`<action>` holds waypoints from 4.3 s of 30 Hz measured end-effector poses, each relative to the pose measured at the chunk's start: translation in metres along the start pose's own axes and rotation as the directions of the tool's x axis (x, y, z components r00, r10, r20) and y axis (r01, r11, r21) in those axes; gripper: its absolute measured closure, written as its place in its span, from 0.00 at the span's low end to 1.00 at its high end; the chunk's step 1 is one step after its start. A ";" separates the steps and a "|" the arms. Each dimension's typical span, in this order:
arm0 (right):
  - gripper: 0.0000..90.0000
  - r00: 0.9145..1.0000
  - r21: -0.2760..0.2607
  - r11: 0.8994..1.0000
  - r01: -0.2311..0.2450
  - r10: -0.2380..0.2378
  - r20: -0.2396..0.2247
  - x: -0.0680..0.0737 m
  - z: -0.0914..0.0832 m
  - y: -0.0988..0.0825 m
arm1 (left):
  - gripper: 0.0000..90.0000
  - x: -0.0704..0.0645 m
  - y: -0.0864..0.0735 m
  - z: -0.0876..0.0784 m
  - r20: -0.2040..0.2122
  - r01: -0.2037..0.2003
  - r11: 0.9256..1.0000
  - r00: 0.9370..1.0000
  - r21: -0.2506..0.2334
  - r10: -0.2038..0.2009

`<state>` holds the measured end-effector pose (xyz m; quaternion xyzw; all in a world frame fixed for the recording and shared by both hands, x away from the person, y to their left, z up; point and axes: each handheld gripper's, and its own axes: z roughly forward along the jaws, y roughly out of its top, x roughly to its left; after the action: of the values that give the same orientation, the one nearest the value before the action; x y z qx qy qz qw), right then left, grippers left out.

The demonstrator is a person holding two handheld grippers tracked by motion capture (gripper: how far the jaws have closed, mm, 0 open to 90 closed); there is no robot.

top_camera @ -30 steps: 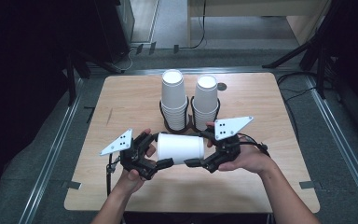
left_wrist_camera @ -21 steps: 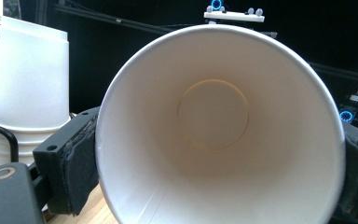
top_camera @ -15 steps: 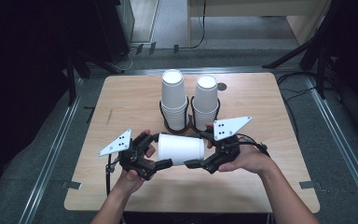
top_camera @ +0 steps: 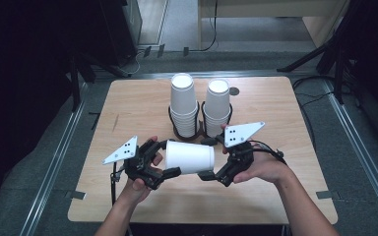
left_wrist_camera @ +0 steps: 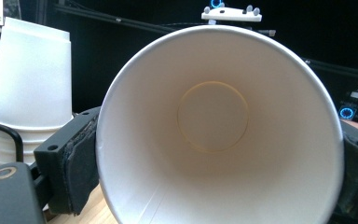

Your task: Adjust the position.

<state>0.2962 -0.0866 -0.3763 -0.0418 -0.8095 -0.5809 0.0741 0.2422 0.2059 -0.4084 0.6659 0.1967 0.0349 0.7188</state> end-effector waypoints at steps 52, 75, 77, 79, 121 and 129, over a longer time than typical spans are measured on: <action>0.15 0.981 0.548 0.824 0.147 -0.192 0.025 0.016 0.030 0.041 | 0.08 -0.003 0.007 0.014 -0.018 -0.115 0.961 0.992 0.253 0.124; 0.23 0.977 0.559 0.815 0.152 -0.210 0.040 0.016 0.040 0.037 | 0.03 -0.006 0.006 0.014 -0.021 -0.124 0.960 0.991 0.253 0.133; 0.23 0.976 0.548 0.822 0.157 -0.213 0.039 0.015 0.040 0.036 | 0.02 -0.006 0.006 0.014 -0.034 -0.116 0.960 0.991 0.255 0.129; 0.23 0.976 0.538 0.829 0.153 -0.212 0.049 0.015 0.039 0.035 | 0.01 -0.007 0.006 0.015 -0.054 -0.110 0.960 0.990 0.258 0.128; 0.23 0.977 0.226 0.970 0.091 -0.131 0.167 0.010 -0.011 0.027 | 0.00 -0.002 0.000 0.010 -0.083 -0.012 0.998 0.996 0.062 0.017; 0.23 0.982 0.206 0.975 0.087 -0.119 0.146 0.010 -0.004 0.021 | 0.00 -0.004 -0.001 0.016 -0.062 0.003 0.999 0.998 0.040 -0.001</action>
<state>0.2898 -0.0834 -0.3538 -0.0379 -0.8678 -0.4953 -0.0165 0.2441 0.1895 -0.4078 0.6786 0.2201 0.0509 0.6989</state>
